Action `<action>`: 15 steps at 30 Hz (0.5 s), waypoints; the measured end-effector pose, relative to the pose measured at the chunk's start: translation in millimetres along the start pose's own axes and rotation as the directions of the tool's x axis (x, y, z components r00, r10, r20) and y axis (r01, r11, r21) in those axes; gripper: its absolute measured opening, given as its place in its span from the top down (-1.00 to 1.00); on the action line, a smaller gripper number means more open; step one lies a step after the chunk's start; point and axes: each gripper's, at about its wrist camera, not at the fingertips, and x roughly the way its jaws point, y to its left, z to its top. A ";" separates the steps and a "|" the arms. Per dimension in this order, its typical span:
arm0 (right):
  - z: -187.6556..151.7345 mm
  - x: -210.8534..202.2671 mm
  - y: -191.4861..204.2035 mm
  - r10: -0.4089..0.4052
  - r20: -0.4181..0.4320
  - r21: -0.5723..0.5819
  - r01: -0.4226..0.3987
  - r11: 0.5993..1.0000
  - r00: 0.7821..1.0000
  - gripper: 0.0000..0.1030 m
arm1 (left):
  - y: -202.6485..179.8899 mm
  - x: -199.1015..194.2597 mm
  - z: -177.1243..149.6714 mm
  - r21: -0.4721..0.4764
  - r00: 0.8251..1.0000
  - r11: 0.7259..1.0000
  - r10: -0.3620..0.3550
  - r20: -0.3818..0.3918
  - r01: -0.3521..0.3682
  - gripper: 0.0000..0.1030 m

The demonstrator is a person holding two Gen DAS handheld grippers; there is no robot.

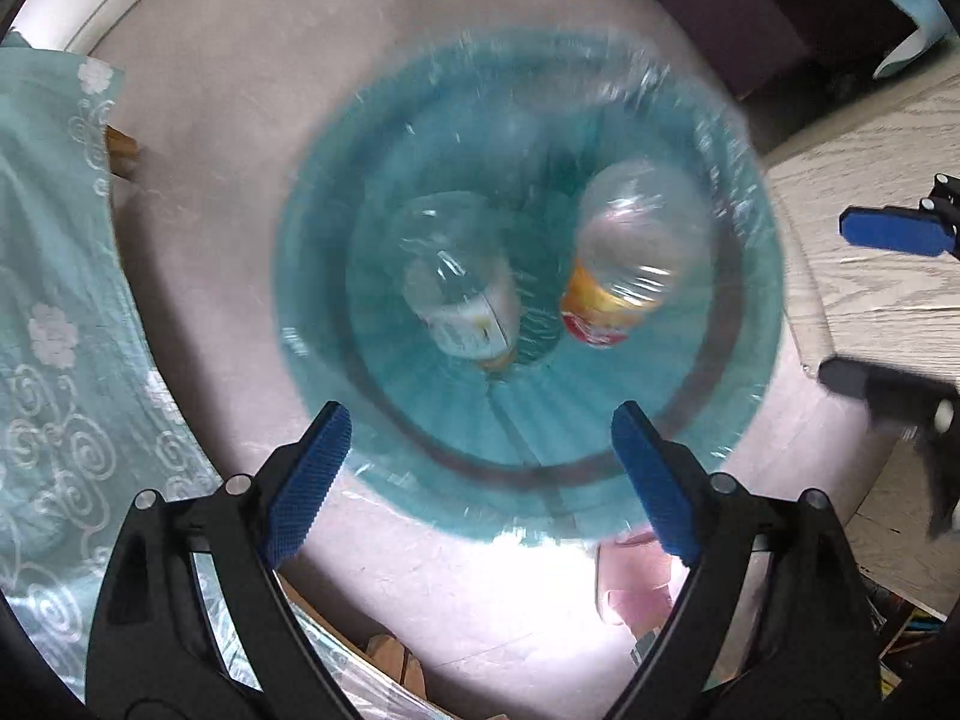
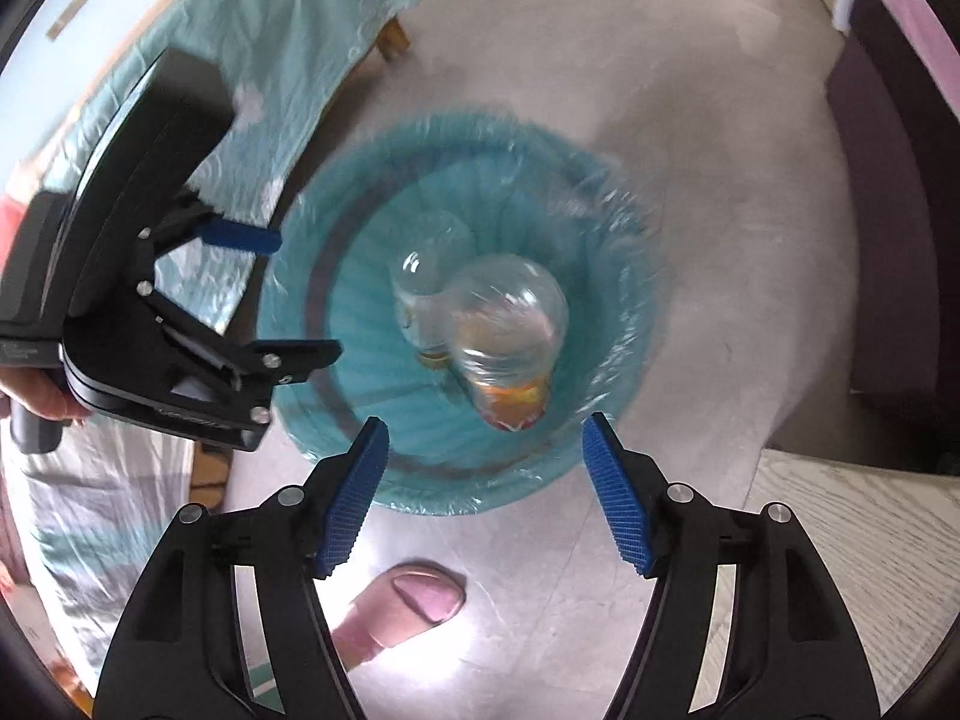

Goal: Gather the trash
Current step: 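Carry both bottles to the teal bin and open both grippers over it, then move both grippers back toward the white paper cups on the table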

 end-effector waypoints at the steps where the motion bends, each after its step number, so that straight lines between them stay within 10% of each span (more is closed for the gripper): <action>1: 1.3 -13.6 -0.5 0.000 0.013 0.004 0.000 1.000 1.000 -0.31 | 1.1 -7.9 -1.3 -0.003 1.000 1.000 -0.002 0.005 0.002 -0.68; 15: 22.1 -277.1 56.3 0.137 0.220 0.014 -0.143 0.990 0.966 -0.49 | -41.3 -237.3 -28.9 0.101 0.992 0.993 0.055 0.117 -0.067 -0.68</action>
